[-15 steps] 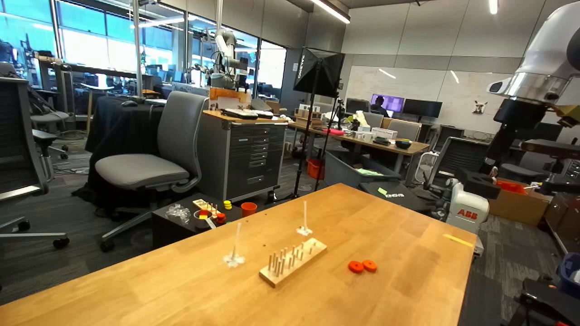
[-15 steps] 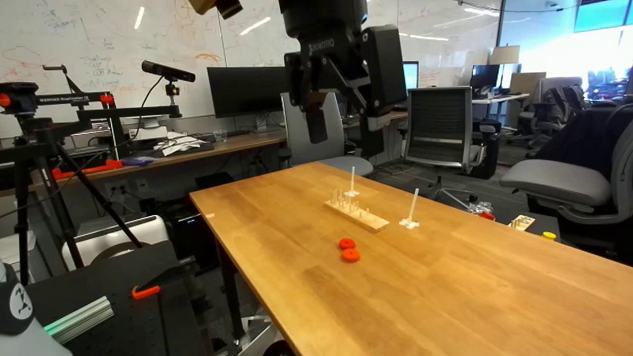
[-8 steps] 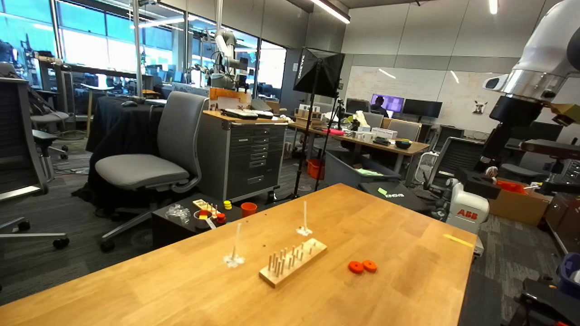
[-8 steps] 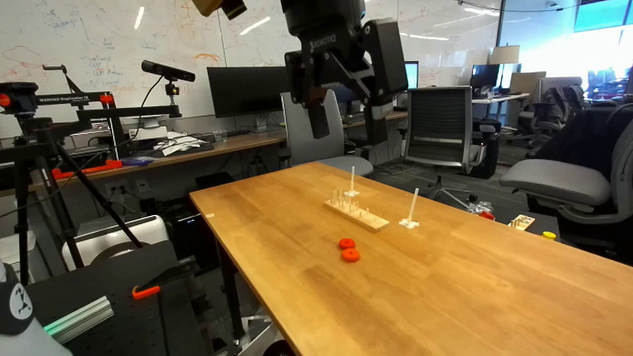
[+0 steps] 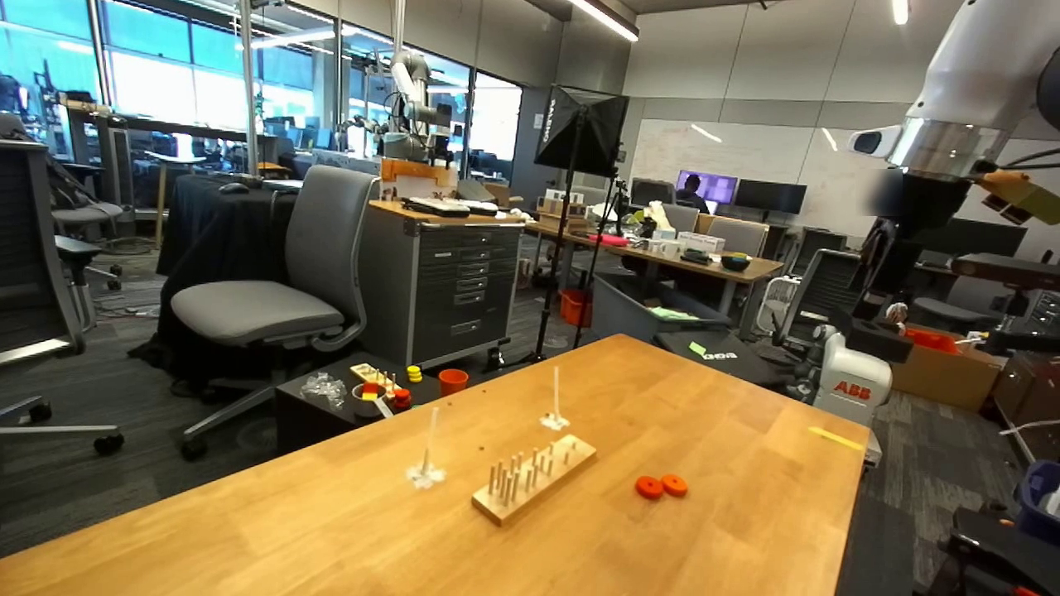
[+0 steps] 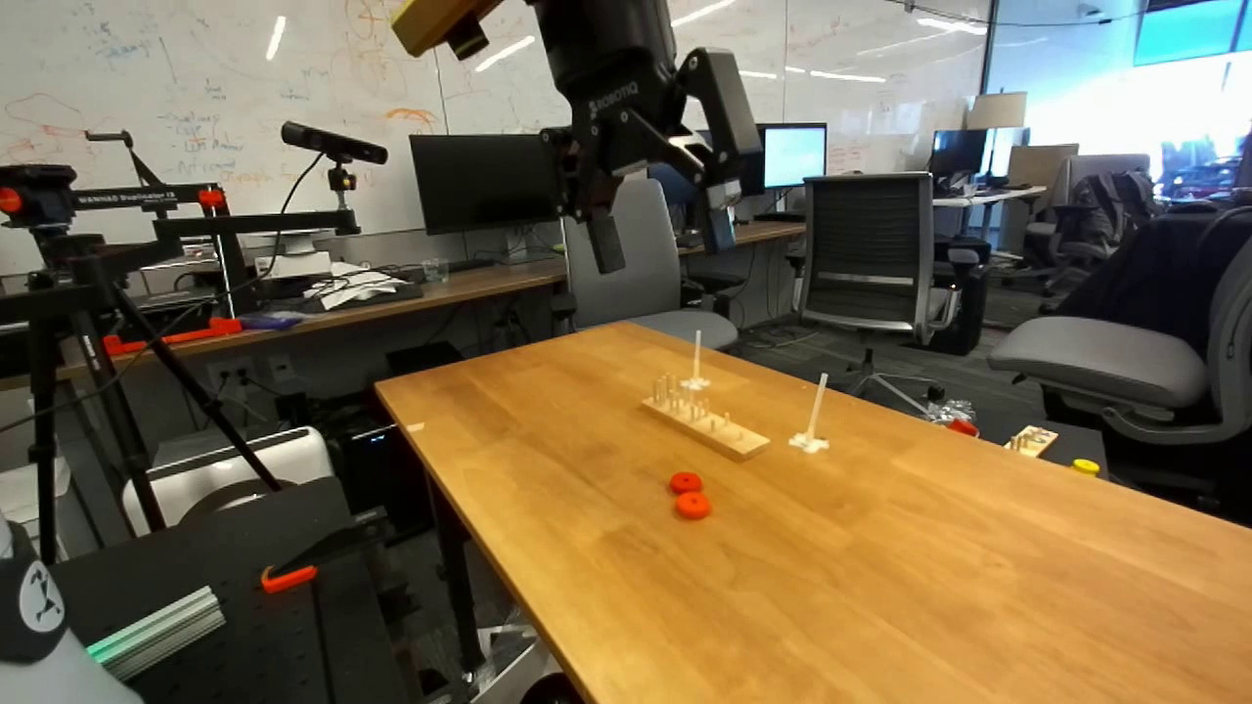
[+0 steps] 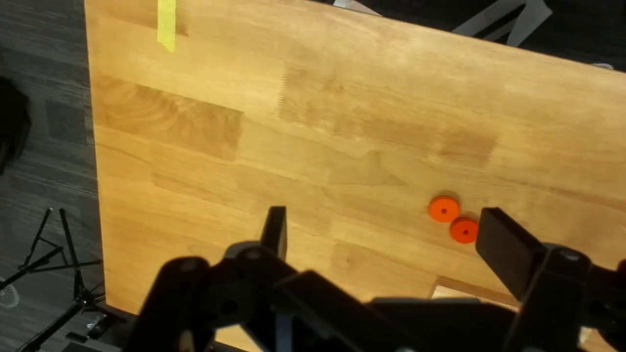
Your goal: Pick up the orange ring on the right and put it on the wooden stand
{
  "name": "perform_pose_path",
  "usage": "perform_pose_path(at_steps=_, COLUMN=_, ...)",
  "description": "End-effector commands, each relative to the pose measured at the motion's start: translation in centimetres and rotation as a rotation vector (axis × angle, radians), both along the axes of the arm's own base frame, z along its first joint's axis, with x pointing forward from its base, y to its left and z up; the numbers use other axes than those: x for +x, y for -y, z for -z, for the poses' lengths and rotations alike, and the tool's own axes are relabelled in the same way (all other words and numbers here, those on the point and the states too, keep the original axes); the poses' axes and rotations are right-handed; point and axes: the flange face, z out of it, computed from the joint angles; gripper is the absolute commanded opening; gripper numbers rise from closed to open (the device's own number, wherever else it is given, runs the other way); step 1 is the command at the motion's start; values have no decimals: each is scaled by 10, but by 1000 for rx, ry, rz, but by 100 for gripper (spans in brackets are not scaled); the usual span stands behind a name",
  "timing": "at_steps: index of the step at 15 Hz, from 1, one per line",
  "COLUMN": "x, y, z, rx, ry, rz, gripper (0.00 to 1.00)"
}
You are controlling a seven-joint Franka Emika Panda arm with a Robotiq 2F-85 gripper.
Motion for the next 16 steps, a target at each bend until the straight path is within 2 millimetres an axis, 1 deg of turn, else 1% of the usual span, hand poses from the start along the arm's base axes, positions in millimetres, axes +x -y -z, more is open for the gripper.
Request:
perform_pose_path(at_steps=1, x=0, y=4, z=-1, rx=4, ry=-1, rz=7, gripper=100)
perform_pose_path(at_steps=2, x=0, y=4, z=-1, rx=4, ry=-1, rz=7, gripper=100)
perform_pose_path(at_steps=3, x=-5, y=0, z=0, rx=-95, ry=-1, rz=-62, gripper=100)
perform_pose_path(at_steps=4, x=-2, y=-7, z=3, rx=-144, ry=-36, rz=-95, gripper=100)
perform_pose_path(at_steps=7, x=17, y=-37, z=18, rx=-253, ry=-112, rz=-206, gripper=100)
perform_pose_path(at_steps=9, x=31, y=-61, z=34, rx=-327, ry=-162, rz=-274, gripper=100)
perform_pose_path(at_steps=10, x=36, y=-69, z=38, rx=-365, ry=-196, rz=-251, gripper=100)
perform_pose_path(at_steps=11, x=15, y=-54, z=33, rx=-295, ry=-148, rz=-255, gripper=100)
perform_pose_path(at_steps=13, x=24, y=-68, z=43, rx=-329, ry=-185, rz=-261, gripper=100)
perform_pose_path(at_steps=16, x=32, y=-70, z=46, rx=-331, ry=-200, rz=-258, gripper=100)
